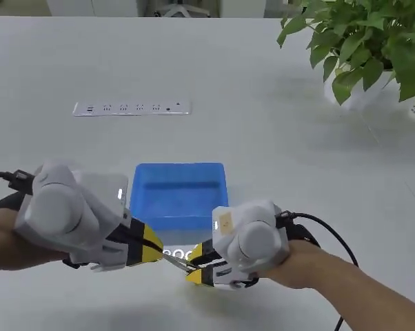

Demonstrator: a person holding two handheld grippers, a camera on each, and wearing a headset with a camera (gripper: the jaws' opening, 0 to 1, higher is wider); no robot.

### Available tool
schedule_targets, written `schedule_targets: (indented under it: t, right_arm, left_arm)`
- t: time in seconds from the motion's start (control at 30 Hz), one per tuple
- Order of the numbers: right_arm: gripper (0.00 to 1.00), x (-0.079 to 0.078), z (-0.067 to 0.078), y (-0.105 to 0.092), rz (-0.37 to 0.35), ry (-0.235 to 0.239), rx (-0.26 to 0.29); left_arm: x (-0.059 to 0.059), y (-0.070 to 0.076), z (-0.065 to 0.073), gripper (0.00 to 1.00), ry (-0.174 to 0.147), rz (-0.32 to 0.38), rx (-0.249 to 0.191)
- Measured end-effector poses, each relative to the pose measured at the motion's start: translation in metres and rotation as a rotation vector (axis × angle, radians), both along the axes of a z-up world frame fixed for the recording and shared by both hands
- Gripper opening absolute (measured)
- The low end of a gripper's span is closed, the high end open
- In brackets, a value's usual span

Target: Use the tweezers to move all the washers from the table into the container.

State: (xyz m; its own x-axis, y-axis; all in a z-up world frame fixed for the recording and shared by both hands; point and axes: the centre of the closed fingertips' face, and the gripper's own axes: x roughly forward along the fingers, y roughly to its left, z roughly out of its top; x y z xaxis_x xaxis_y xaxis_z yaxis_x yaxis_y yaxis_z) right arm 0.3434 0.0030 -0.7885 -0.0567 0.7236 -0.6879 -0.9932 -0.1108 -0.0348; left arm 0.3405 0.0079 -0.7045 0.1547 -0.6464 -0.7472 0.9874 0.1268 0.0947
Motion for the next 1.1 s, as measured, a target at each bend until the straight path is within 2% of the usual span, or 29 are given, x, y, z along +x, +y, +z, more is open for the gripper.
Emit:
schedule_targets:
  t: [0.13, 0.5, 0.77, 0.9, 1.1]
  right_arm:
    - [0.13, 0.000, 0.002, 0.003, -0.009, 0.007, 0.017]
    - [0.12, -0.002, 0.004, 0.005, -0.026, 0.029, 0.039]
    - [0.11, -0.002, 0.005, 0.001, -0.023, 0.020, 0.043]
    - [0.10, -0.003, 0.005, -0.002, -0.017, 0.009, 0.053]
    - [0.10, -0.003, 0.005, -0.004, -0.020, 0.007, 0.060]
  left_arm:
    - [0.000, -0.005, 0.006, 0.04, -0.006, -0.011, -0.014]
    - [0.001, -0.017, 0.010, 0.04, -0.009, -0.032, -0.039]
    - [0.002, -0.031, 0.013, 0.05, -0.025, -0.066, -0.078]
    - [0.002, -0.036, 0.013, 0.05, -0.020, -0.080, -0.095]
    - [0.001, -0.041, 0.008, 0.05, -0.015, -0.093, -0.089]
